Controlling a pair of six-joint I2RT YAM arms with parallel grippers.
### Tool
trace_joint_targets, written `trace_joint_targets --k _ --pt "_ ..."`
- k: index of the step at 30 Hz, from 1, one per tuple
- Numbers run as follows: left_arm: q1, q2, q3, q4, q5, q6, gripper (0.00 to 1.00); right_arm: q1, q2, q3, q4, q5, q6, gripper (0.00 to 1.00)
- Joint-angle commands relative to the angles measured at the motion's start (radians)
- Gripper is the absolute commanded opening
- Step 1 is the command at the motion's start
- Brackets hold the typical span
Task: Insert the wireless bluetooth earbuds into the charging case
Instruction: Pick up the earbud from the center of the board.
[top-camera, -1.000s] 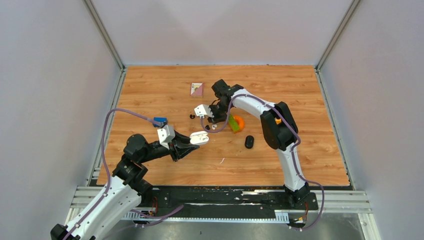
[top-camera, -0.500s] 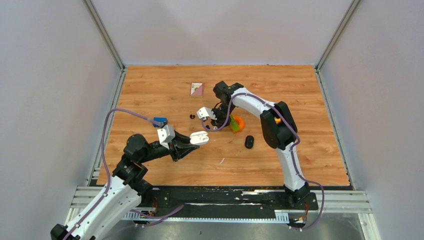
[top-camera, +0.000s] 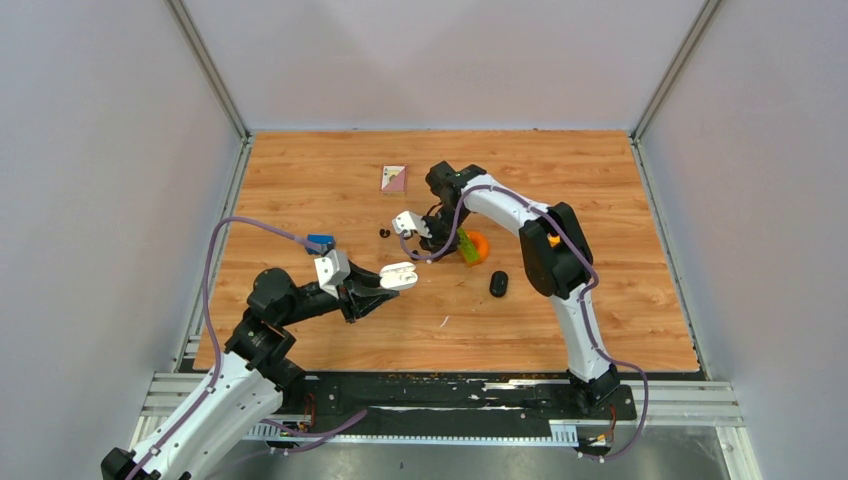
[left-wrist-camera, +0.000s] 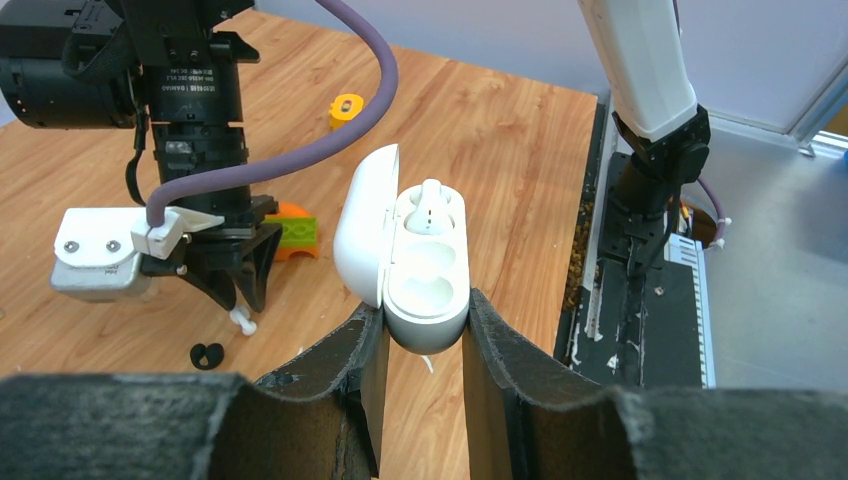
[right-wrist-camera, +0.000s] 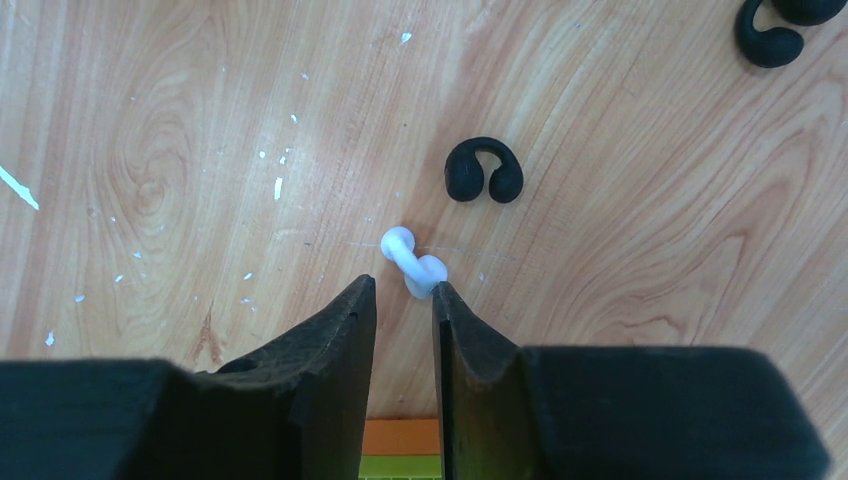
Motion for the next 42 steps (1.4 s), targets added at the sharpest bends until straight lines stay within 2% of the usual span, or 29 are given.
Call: trace_joint_targets --k 1,13,29,42 --pt "-0.004 -0.004 0.004 0.036 0.003 -0.004 0.00 0.005 0.008 0.040 0.001 -0.078 0.018 0.28" --pt "-0.006 -0.007 0.004 0.035 0.003 -0.004 0.00 0.016 0.019 0.040 0.018 -0.080 0.044 0.25" --pt "-0.006 -0.007 0.004 0.033 0.002 -0.003 0.00 0.025 0.008 -0.012 0.107 -0.110 0.086 0.30" --pt "-0.005 -0.007 0.004 0.031 0.002 -0.003 0.00 0.026 0.021 0.034 0.136 -0.132 0.142 0.27"
